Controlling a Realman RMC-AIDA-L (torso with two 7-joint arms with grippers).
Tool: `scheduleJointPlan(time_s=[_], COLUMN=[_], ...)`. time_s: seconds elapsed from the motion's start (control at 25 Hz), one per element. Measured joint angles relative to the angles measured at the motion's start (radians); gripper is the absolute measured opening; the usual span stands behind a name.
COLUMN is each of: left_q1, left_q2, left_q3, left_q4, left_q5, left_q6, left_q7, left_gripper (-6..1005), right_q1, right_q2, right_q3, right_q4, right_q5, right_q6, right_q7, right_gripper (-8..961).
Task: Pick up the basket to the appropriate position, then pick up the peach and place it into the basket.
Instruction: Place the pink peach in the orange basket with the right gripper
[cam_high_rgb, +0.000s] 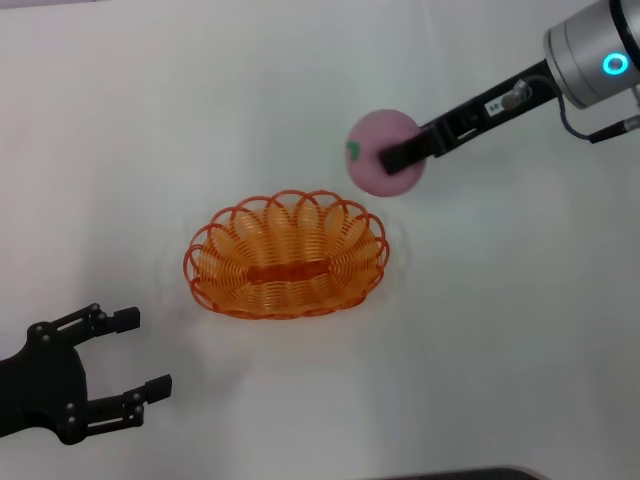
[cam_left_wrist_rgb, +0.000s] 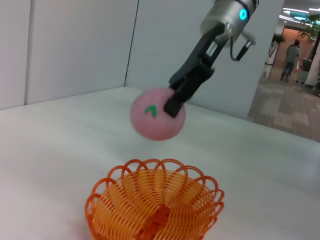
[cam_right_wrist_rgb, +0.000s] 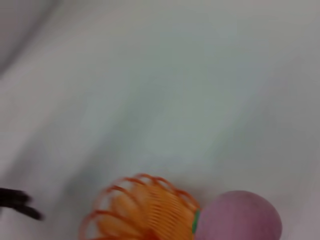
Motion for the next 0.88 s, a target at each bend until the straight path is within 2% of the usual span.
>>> scheduleJointPlan(time_s=[0.24,0.4,0.68,0.8,0.88], left_q1=[-0.001,-0.001,-0.002,-0.001,-0.001], left_q2=[0.000,0.000,0.000,0.000,0.000], left_q3=[0.000,-0.003,-0.011,-0.013,-0.015], left_q4=[0.000,0.000,-0.001,-0.004,-0.008], left_q5=[0.005,0.002,-0.001,-0.001,-0.002], left_q6=[-0.005,-0.004,-0.002,-0.005,-0.007], left_q7=[0.000,0.000,0.000,0.000,0.000], left_gripper=[854,854,853,854,854], right_q1=[0.001,0.021,0.090,0.101,0.102], right_q2=[0.015,0.016,0.018,0.019,0.020], right_q3=[-0.019,-0.053,-0.085,-0.130,-0.158], right_q4=[0.038,0.152,0.336,0.363,0.364], right_q5=[0.108,0.184,0.192,0.193,0.195], right_q6=[0.017,0.080,0.153,0.192,0.209], right_q7=[-0.031,-0.100,-0.200,-0.207,-0.208], right_gripper=[221,223,226,227,261])
